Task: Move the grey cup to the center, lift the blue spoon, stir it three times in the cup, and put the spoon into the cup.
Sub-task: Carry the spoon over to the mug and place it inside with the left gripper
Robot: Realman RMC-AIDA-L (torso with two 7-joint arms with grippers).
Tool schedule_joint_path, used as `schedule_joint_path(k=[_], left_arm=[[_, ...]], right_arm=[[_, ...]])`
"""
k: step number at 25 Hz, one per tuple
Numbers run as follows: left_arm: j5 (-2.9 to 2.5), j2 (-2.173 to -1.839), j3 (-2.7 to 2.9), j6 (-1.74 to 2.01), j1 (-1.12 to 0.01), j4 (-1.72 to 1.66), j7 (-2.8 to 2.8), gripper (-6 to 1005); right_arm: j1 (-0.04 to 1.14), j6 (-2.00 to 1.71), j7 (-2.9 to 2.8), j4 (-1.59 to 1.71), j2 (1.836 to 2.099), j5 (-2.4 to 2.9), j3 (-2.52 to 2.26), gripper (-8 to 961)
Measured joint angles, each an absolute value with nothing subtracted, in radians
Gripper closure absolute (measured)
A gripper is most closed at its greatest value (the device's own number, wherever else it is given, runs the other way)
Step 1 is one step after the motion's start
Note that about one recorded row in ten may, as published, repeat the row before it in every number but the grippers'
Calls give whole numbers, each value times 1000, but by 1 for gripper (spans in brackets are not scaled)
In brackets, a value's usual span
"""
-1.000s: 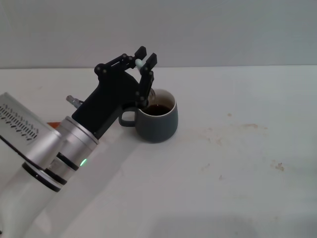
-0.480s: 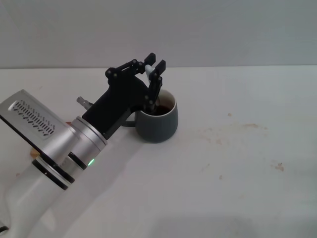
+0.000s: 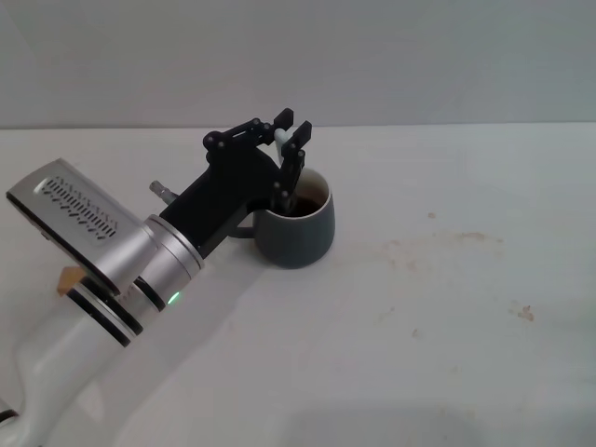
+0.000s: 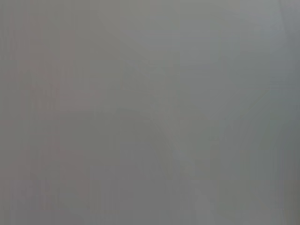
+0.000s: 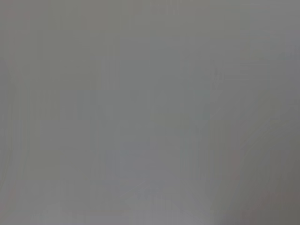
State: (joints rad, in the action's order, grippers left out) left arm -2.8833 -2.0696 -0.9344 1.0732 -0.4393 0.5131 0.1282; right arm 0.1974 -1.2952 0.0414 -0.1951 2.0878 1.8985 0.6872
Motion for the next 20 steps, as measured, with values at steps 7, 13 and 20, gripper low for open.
schedule_joint_path(k=[7,13,20], left_arm=[[-2882,-2070,-934,1042,-454,505,129,814],[-2882,-2071,-933,1016,-473,493,129,814],[-2882,-2073,-931,961,-511,474,129,814]], right_arm=[[198,-1296,41,-198,2088,1901,687,955],[198,-1296,41,-198,2088,1903,687,955],[200,-1296,41,-198,2088,1904,686,955]])
